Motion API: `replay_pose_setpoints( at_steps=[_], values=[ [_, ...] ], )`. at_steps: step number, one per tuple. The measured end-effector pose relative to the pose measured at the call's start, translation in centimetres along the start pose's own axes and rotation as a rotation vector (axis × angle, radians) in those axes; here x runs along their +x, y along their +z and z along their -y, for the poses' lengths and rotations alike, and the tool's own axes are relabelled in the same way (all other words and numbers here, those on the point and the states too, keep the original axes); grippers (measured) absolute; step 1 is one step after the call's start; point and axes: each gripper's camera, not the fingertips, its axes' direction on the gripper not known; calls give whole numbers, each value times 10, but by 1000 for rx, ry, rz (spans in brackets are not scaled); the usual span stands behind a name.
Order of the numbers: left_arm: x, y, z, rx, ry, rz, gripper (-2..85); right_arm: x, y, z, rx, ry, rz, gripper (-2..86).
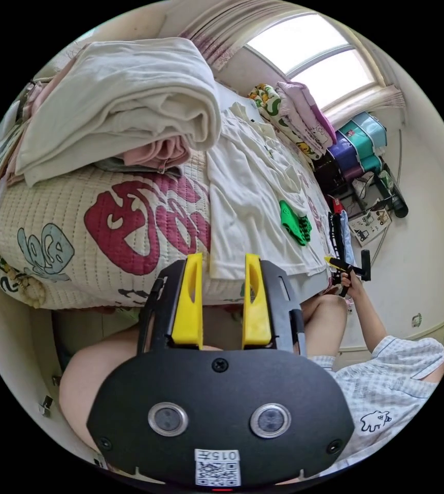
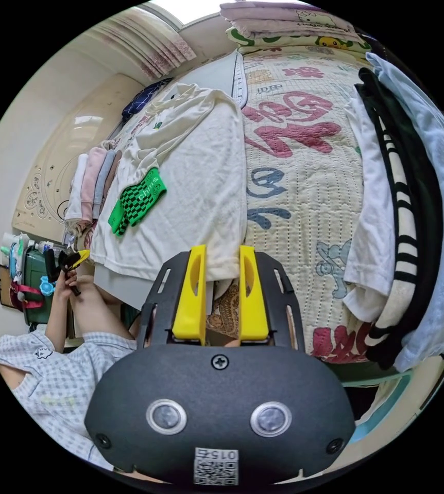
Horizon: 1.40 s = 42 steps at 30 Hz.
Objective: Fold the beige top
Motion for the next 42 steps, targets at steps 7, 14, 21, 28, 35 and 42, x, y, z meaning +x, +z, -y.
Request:
replay_pose_setpoints(
  at_steps=[7, 14, 21, 28, 35, 42],
  values=[
    [-8, -3, -4, -7, -10, -1, 15, -4, -20, 8, 29, -4, -44, 26],
    [10, -54, -28, 69, 58, 21, -6, -6, -60, -10, 103, -42, -22, -5],
    [28, -82, -66, 27, 98, 11, -6, -5, -62, -54, 27, -77, -158, -5],
    [44, -80, -79, 3, 79, 58, 0, 8, -45, -67, -76, -101, -159, 21],
    [83, -126, -74, 112, 134, 149, 37, 10, -81, -71, 101, -147, -110, 57],
    [175, -47, -41, 70, 335, -23, 48, -20, -20, -27, 126, -254, 52, 93]
  ],
)
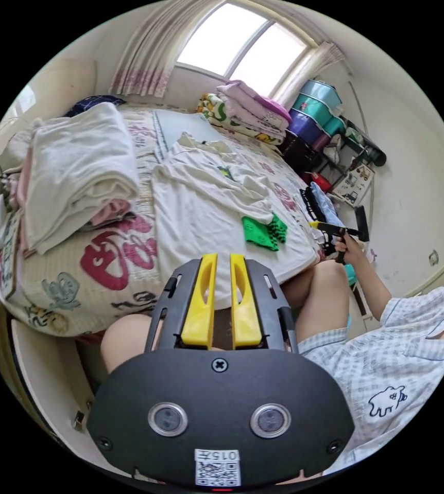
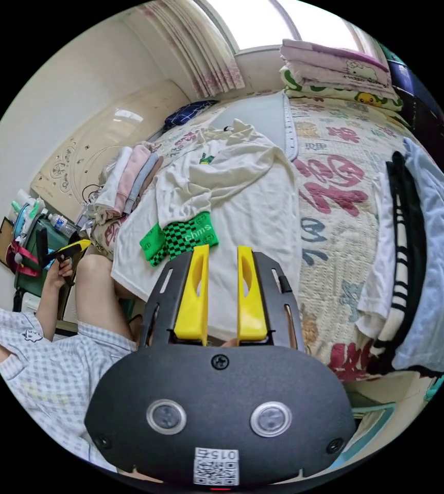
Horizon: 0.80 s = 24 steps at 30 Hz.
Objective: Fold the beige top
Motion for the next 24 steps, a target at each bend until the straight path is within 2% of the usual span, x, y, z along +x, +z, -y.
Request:
replay_pose_setpoints(
  at_steps=[8, 16, 20, 24],
  values=[
    [110, 108, 52, -51, 143, -138, 63, 29, 66, 16, -152, -58, 50, 105],
    [181, 169, 85, -85, 223, -68, 103, 55, 59, -19, -227, -193, 121, 37],
    [215, 193, 90, -142, 255, 18, 150, 77, 36, -42, -132, -169, 310, 13],
    [241, 188, 87, -48, 284, 88, 158, 103, 23, -66, -37, -132, 539, 7]
  ],
)
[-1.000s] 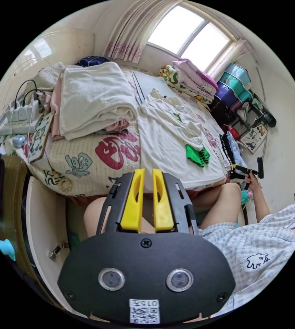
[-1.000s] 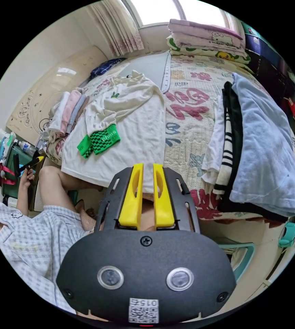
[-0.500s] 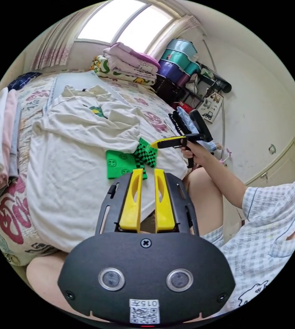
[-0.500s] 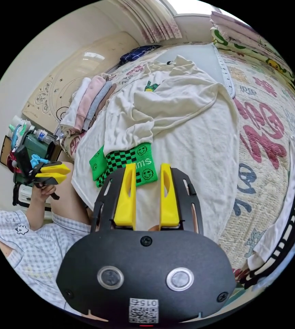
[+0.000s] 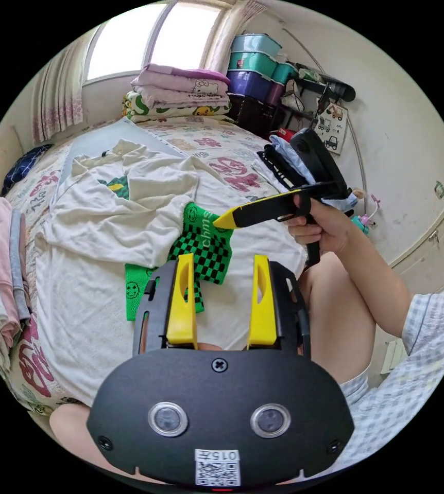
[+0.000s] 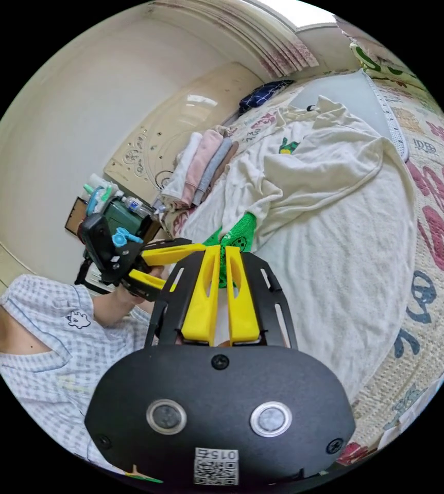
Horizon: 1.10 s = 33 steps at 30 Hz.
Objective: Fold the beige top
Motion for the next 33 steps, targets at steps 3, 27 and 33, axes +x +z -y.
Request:
replay_pose_setpoints(
  at_steps=[3, 27, 33],
  values=[
    [5, 1, 0, 47, -6, -7, 154, 5, -6, -19, 49, -12, 96, 6],
    [-170, -150, -105, 225, -377, 244, -2, -16, 161, -162, -217, -427, -269, 89],
    [-200, -140, -111, 207, -468, 153, -2, -6, 230, -201, -354, -510, -453, 115]
  ],
)
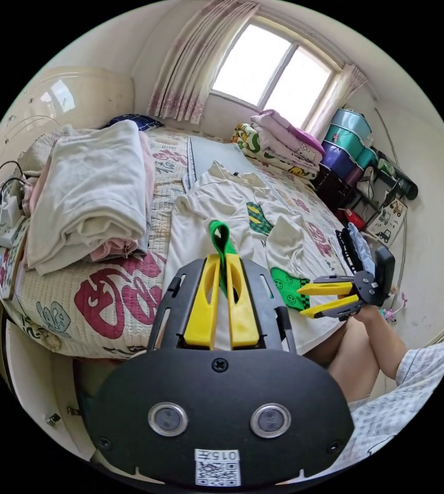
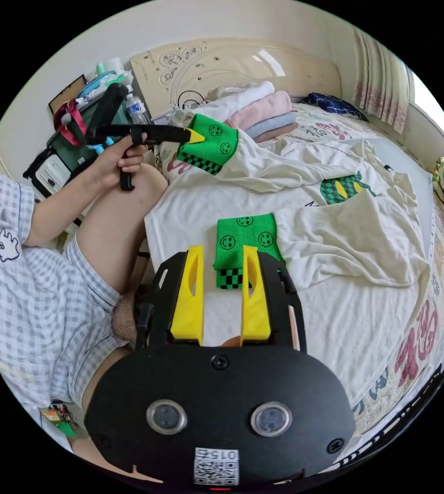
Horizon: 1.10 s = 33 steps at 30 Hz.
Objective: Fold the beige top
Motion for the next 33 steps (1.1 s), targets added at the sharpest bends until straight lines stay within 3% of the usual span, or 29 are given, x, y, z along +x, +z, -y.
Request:
replay_pose_setpoints(
  at_steps=[7, 12, 19, 23, 27, 33],
  values=[
    [-16, 4, 2, 18, -17, -68, -1, -3, 42, -14, -37, 17, -65, 92],
    [-11, 10, 1, 12, 25, -60, -1, 25, 44, -36, 72, 163, 35, 23],
    [-2, 22, 3, -17, 77, -58, -1, 55, 43, -71, 142, 348, -31, 2],
    [-6, 23, 3, -2, 70, -95, 0, 22, 37, -75, 208, 111, 52, 41],
    [-14, 23, 3, 10, 55, -130, 0, -23, 76, -70, 27, -78, -121, 100],
    [-21, 20, -1, 36, 55, -164, -1, -15, 97, -66, -32, -53, -213, 71]
  ],
)
